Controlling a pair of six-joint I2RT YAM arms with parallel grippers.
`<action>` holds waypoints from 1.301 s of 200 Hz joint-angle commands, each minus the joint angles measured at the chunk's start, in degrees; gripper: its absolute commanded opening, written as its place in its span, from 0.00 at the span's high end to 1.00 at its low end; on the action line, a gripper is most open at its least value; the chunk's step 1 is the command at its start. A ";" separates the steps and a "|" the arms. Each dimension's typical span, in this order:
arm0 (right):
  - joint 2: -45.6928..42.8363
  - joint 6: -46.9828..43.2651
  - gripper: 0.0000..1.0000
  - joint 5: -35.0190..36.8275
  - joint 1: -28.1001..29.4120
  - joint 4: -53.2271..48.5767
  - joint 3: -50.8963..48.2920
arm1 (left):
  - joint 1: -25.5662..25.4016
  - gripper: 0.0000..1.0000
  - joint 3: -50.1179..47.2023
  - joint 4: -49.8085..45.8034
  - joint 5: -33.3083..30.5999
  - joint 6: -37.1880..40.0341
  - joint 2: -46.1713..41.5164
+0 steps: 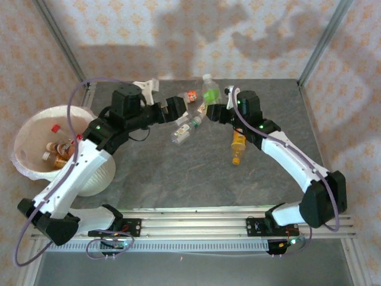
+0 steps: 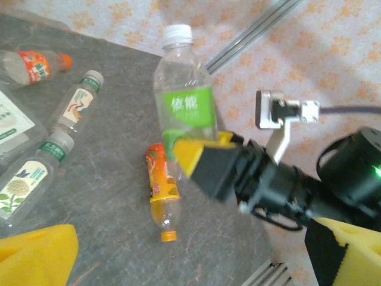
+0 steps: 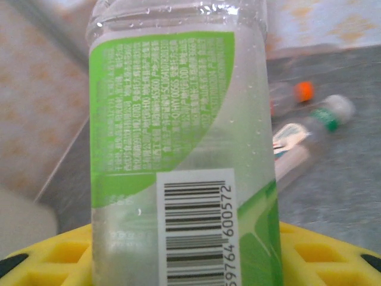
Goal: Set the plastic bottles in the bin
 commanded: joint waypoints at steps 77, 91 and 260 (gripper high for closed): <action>-7.39 -3.58 0.57 -13.71 6.40 8.23 -4.52 | -3.05 0.01 4.17 7.67 -1.21 -9.28 10.90; -7.03 -3.51 0.57 -13.12 6.70 8.23 -3.73 | -3.50 0.05 4.51 7.48 -1.14 -8.85 11.35; -16.89 -9.77 0.01 -0.81 7.34 -5.99 -3.84 | 2.72 0.46 -4.04 1.73 -13.27 -6.98 -1.30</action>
